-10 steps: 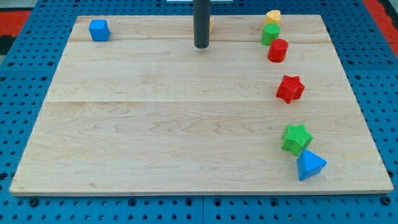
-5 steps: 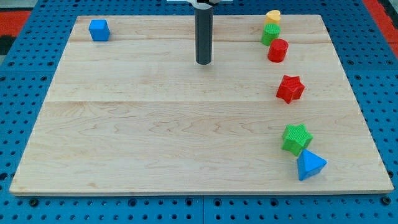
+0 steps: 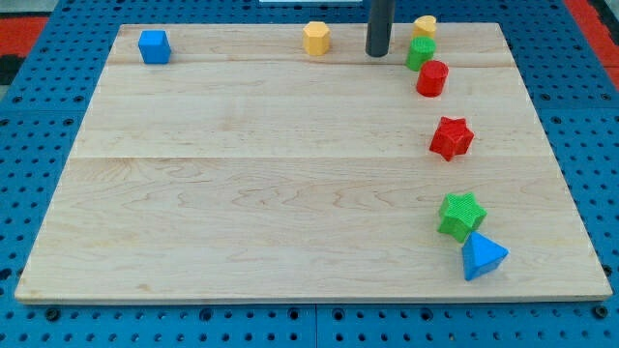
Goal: Move your arm towards the green circle
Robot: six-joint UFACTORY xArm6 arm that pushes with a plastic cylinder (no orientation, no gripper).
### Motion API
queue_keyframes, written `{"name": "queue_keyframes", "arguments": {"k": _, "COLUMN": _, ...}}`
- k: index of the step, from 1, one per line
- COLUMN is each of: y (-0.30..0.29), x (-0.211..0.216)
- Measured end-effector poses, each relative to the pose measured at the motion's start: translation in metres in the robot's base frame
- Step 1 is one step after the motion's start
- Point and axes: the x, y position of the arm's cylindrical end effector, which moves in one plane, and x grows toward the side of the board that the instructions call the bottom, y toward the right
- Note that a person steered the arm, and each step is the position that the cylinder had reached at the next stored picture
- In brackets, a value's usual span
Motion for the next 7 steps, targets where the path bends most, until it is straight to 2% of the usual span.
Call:
{"name": "queue_keyframes", "arguments": {"k": 1, "y": 0.002, "x": -0.026}}
{"name": "queue_keyframes", "arguments": {"k": 4, "y": 0.002, "x": -0.029}}
{"name": "queue_keyframes", "arguments": {"k": 7, "y": 0.002, "x": 0.012}}
